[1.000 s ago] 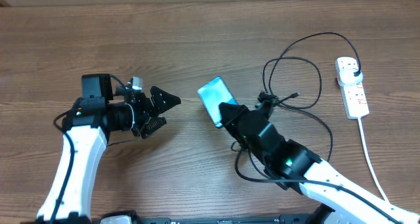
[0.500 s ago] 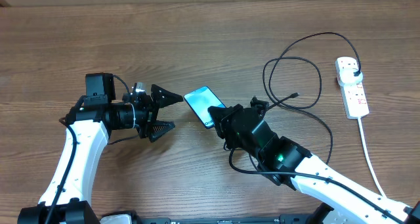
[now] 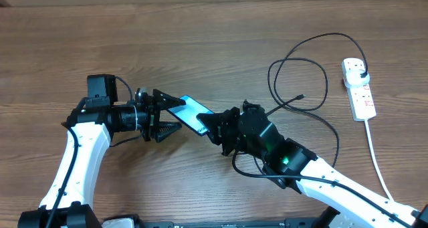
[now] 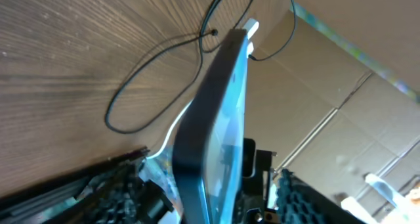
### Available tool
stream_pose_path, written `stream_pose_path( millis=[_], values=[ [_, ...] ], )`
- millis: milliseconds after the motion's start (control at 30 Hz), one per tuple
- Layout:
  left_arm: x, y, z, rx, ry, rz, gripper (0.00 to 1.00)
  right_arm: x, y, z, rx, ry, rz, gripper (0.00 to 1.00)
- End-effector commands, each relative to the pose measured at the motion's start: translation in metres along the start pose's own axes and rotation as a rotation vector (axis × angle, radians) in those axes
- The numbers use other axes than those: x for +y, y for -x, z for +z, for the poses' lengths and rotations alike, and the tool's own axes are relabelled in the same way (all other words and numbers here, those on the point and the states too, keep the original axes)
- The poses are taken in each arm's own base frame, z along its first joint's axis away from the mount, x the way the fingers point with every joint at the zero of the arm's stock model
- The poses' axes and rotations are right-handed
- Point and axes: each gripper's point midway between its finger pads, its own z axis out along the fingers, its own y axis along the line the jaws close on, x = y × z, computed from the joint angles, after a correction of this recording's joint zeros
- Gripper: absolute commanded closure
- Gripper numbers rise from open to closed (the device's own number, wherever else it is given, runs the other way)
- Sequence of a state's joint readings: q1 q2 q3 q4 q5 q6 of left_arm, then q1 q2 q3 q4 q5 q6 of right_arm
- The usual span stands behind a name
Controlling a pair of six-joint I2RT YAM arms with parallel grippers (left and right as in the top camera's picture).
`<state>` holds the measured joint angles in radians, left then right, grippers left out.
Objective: Plug charger to phone and switch on socket
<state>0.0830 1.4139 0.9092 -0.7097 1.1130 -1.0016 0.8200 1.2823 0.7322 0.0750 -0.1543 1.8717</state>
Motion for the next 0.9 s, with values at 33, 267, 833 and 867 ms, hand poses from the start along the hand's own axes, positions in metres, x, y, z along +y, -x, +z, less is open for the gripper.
stream_pose_path(
  millis=[33,267,833,867],
  values=[
    [-0.001,-0.004,0.001,0.034,-0.018,-0.097,0.36,0.012,-0.013,-0.003,0.051,0.030,0.000,0.96],
    [-0.002,-0.005,0.002,0.038,-0.016,-0.108,0.44,0.012,-0.013,-0.003,0.049,0.030,0.007,0.96],
    [-0.012,-0.016,0.025,0.061,0.004,-0.083,0.68,0.014,-0.008,-0.003,0.019,0.042,0.007,0.96],
    [-0.012,-0.015,0.026,0.057,0.009,-0.085,0.68,0.014,-0.008,-0.003,0.019,0.042,0.007,0.96]
  ],
)
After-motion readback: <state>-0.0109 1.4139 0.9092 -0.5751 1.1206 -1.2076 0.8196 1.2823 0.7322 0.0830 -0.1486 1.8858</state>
